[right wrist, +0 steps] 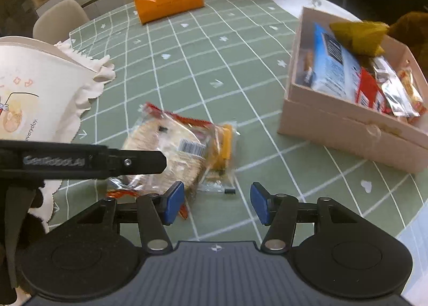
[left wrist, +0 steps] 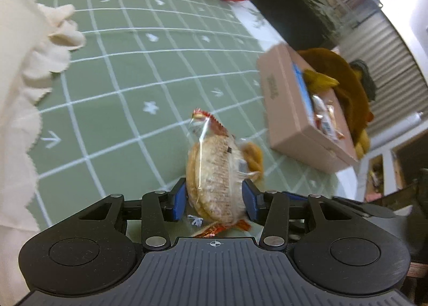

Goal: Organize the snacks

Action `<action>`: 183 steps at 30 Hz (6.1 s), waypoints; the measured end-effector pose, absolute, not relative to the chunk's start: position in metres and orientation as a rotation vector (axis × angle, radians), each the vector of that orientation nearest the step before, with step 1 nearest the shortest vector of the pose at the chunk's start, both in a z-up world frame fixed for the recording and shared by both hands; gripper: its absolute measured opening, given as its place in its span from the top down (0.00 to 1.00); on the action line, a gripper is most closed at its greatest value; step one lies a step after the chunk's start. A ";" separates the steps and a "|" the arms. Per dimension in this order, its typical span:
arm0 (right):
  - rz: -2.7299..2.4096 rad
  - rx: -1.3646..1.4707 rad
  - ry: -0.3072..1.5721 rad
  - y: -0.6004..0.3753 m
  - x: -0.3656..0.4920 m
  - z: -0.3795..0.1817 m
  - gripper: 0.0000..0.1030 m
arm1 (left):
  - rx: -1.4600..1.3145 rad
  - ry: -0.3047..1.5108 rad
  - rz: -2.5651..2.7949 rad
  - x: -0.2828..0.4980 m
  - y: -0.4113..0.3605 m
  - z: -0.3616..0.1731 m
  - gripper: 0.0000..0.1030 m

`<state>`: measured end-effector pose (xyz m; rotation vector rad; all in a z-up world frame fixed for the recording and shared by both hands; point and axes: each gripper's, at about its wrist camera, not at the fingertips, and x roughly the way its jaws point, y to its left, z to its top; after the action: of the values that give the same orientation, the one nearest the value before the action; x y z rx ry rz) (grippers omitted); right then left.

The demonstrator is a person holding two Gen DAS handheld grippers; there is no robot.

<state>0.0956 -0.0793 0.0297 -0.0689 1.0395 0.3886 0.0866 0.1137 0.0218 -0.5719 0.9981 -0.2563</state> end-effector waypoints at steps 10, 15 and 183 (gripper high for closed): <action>0.341 -0.040 1.059 -0.107 0.092 0.023 0.46 | -0.448 0.967 -0.270 0.106 0.072 0.028 0.76; 0.322 -0.065 1.038 -0.113 0.087 0.027 0.43 | -0.500 0.954 -0.262 0.097 0.079 0.030 0.78; -0.176 0.090 0.670 -0.176 0.016 -0.024 0.00 | 0.097 0.652 -0.257 0.043 -0.020 -0.002 0.64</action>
<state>0.0160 -0.1759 -0.0238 0.0901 0.6704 -0.1757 0.0427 -0.0197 -0.0019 0.0971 0.6517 -0.2568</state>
